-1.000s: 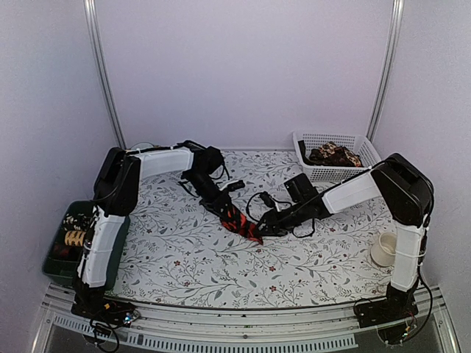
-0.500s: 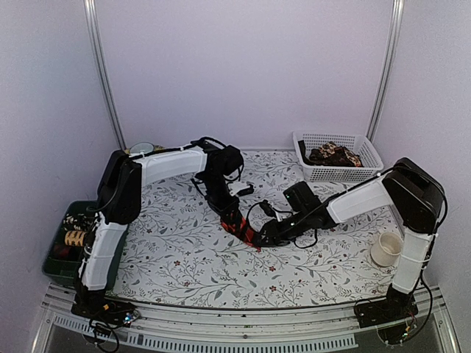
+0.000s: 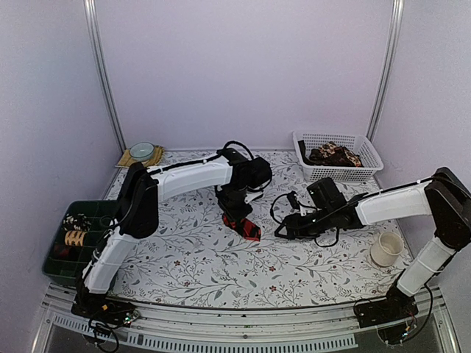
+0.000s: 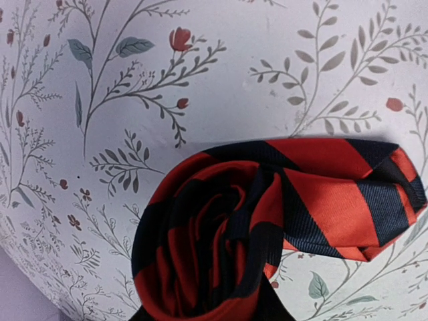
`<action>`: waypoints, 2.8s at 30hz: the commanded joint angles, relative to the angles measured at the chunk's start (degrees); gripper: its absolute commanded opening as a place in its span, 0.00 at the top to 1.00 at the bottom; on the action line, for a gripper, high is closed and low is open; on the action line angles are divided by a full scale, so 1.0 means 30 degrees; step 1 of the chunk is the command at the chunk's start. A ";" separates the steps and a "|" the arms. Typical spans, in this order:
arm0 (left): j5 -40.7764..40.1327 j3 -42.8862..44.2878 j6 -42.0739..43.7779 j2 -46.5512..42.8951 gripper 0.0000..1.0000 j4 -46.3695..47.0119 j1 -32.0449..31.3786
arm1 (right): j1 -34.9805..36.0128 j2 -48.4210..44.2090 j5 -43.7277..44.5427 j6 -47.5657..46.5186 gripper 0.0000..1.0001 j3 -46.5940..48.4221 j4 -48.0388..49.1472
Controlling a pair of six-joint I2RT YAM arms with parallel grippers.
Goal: Roll the ties
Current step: Roll the tie at the center of the board.
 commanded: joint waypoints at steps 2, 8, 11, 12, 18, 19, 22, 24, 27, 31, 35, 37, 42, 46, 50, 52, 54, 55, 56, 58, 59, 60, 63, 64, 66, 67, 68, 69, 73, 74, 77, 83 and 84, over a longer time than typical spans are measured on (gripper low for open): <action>-0.3257 0.0748 -0.1466 0.1892 0.89 -0.1843 -0.0871 | -0.0195 -0.2826 0.0627 0.0434 0.41 -0.0710 -0.0119; -0.5201 0.1391 -0.2183 0.2525 0.74 -0.2200 -0.1436 | -0.0308 -0.3157 0.0044 0.0733 0.41 -0.1139 0.0374; -0.5466 0.1640 -0.2450 0.2847 0.71 -0.2063 -0.1769 | -0.0387 -0.3295 -0.0051 0.0713 0.41 -0.1181 0.0360; -0.5377 0.1712 -0.2452 0.2924 0.71 -0.1901 -0.1879 | -0.0433 -0.3355 -0.0068 0.0708 0.41 -0.1150 0.0348; -0.5052 0.2286 -0.2397 0.3045 0.65 -0.1157 -0.2338 | -0.0551 -0.3388 -0.0099 0.0646 0.41 -0.1159 0.0358; -0.5117 0.2401 -0.2394 0.2993 0.64 -0.1103 -0.2371 | -0.0560 -0.3360 -0.0099 0.0652 0.41 -0.1162 0.0388; -0.5847 0.2594 -0.2534 0.2785 0.64 -0.1032 -0.2453 | -0.0613 -0.3243 -0.0127 0.0670 0.41 -0.1124 0.0472; -0.6392 0.2625 -0.2666 0.2699 0.68 -0.1024 -0.2525 | -0.0734 -0.3180 -0.0233 0.0786 0.41 -0.1139 0.0572; -0.7015 0.2608 -0.2829 0.2830 0.84 -0.1065 -0.2782 | -0.1020 -0.3188 -0.0659 0.1140 0.41 -0.1262 0.0918; -0.8714 0.2525 -0.3058 0.3468 0.94 -0.1450 -0.3286 | -0.1518 -0.3300 -0.1071 0.1618 0.41 -0.1395 0.1165; -1.1211 0.1691 -0.3378 0.4177 1.00 -0.2211 -0.3491 | -0.1706 -0.3376 -0.1174 0.1701 0.41 -0.1466 0.1267; -1.1885 0.1152 -0.3554 0.4349 1.00 -0.2106 -0.3560 | -0.1771 -0.3363 -0.1225 0.1785 0.41 -0.1547 0.1430; -1.2758 0.1493 -0.3364 0.4521 0.99 -0.1379 -0.3792 | -0.1868 -0.3233 -0.1375 0.2065 0.41 -0.1798 0.1877; -1.1826 0.1643 -0.2797 0.4395 0.86 -0.0268 -0.4000 | -0.1975 -0.3292 -0.1423 0.2176 0.41 -0.1832 0.1985; -1.0615 0.1660 -0.2285 0.4177 0.73 0.0720 -0.4037 | -0.2065 -0.3440 -0.1418 0.2183 0.41 -0.1820 0.1957; -1.0234 0.1756 -0.2037 0.4073 0.67 0.1103 -0.4065 | -0.2135 -0.3464 -0.1417 0.2221 0.41 -0.1819 0.2008; -1.0105 0.2003 -0.1914 0.4053 0.58 0.1227 -0.4058 | -0.2168 -0.3453 -0.1446 0.2244 0.41 -0.1788 0.2066; -1.0084 0.2113 -0.1872 0.4049 0.57 0.1228 -0.4066 | -0.2165 -0.3441 -0.1462 0.2256 0.41 -0.1772 0.2088; -1.0071 0.2196 -0.1819 0.4038 0.56 0.1228 -0.4056 | -0.2161 -0.3399 -0.1471 0.2281 0.41 -0.1751 0.2102; -1.0036 0.2315 -0.1757 0.3948 0.54 0.1281 -0.4062 | -0.2165 -0.3339 -0.1527 0.2271 0.41 -0.1719 0.2132; -1.0010 0.2357 -0.1750 0.3889 0.53 0.1330 -0.4077 | -0.2168 -0.3299 -0.1556 0.2283 0.41 -0.1701 0.2151; -0.9981 0.2403 -0.1723 0.3809 0.52 0.1383 -0.4101 | -0.2168 -0.3217 -0.1548 0.2287 0.41 -0.1662 0.2161; -0.9957 0.2447 -0.1643 0.3475 0.49 0.1664 -0.4107 | -0.2163 -0.3073 -0.1672 0.2338 0.41 -0.1616 0.2289; -0.9934 0.2462 -0.1596 0.3332 0.49 0.1795 -0.4108 | -0.2160 -0.3009 -0.1695 0.2346 0.41 -0.1622 0.2329; -0.9862 0.2476 -0.1455 0.3049 0.47 0.2072 -0.4134 | -0.2168 -0.2952 -0.1736 0.2375 0.41 -0.1588 0.2409; -0.9860 0.2506 -0.1364 0.2927 0.46 0.2168 -0.4130 | -0.2168 -0.2932 -0.1761 0.2376 0.41 -0.1611 0.2446; -0.9860 0.2553 -0.1279 0.2846 0.43 0.2243 -0.4133 | -0.2154 -0.2885 -0.1754 0.2402 0.41 -0.1566 0.2454; -0.9860 0.2610 -0.1232 0.2759 0.42 0.2281 -0.4137 | -0.2145 -0.2883 -0.1793 0.2427 0.41 -0.1553 0.2455; -0.9809 0.2685 -0.0996 0.2449 0.32 0.2636 -0.4195 | -0.2172 -0.2936 -0.1798 0.2428 0.41 -0.1523 0.2455; -0.9776 0.2700 -0.0940 0.2380 0.31 0.2748 -0.4204 | -0.2169 -0.2922 -0.1776 0.2433 0.41 -0.1522 0.2455; -0.9788 0.2698 -0.0778 0.2095 0.27 0.3149 -0.4291 | -0.2168 -0.2853 -0.1827 0.2435 0.41 -0.1499 0.2477; -1.0279 0.2808 -0.0273 0.1733 0.19 0.3590 -0.4370 | -0.2168 -0.2719 -0.1901 0.2464 0.41 -0.1323 0.2484; -1.0282 0.2829 -0.0242 0.1675 0.15 0.3625 -0.4394 | -0.2165 -0.2708 -0.1914 0.2464 0.41 -0.1285 0.2459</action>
